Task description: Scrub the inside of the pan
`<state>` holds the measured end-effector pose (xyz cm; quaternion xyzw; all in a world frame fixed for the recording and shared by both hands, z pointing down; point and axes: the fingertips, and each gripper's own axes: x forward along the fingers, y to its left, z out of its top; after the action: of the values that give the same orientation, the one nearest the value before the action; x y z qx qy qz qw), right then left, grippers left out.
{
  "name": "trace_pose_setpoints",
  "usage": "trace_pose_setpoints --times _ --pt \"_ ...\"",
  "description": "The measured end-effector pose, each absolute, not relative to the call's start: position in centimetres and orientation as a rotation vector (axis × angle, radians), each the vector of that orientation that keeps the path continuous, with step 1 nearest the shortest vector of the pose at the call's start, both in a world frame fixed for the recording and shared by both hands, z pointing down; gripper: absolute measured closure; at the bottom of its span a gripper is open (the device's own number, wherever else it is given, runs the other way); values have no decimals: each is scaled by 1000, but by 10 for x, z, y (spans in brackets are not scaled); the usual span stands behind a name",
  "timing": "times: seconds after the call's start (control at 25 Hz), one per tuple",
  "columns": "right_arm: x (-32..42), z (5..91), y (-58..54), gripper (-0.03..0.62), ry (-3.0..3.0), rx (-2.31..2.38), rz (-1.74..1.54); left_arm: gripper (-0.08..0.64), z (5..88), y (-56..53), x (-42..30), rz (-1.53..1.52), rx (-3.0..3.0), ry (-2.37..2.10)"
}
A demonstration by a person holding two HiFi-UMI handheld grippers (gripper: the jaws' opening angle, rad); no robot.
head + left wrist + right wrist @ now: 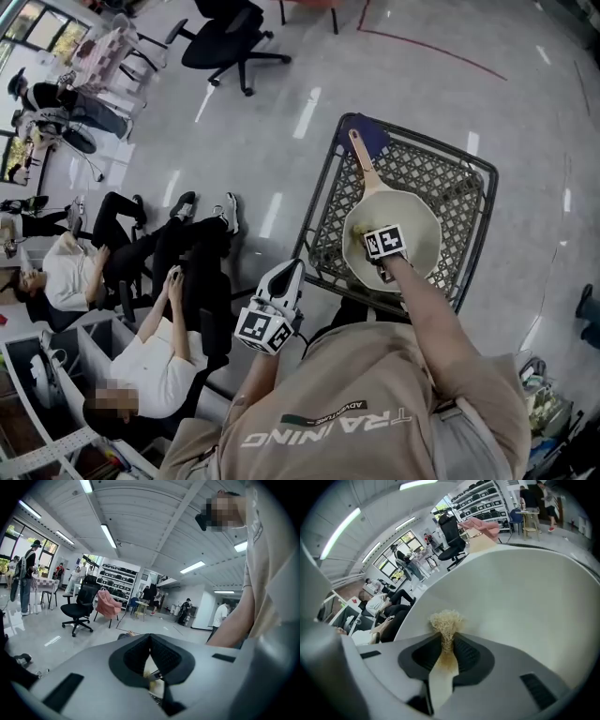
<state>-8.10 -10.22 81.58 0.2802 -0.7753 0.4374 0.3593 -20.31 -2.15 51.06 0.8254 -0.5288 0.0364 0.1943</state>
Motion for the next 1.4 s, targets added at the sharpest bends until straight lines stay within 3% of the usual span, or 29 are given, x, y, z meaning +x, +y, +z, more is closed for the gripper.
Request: trace_pose_setpoints --times 0.96,1.4 --pt "-29 842 -105 500 -1825 900 1105 543 523 -18 -210 110 2341 -1389" --pt "45 844 -108 500 -1645 973 1007 543 525 -22 -196 91 2362 -1368"
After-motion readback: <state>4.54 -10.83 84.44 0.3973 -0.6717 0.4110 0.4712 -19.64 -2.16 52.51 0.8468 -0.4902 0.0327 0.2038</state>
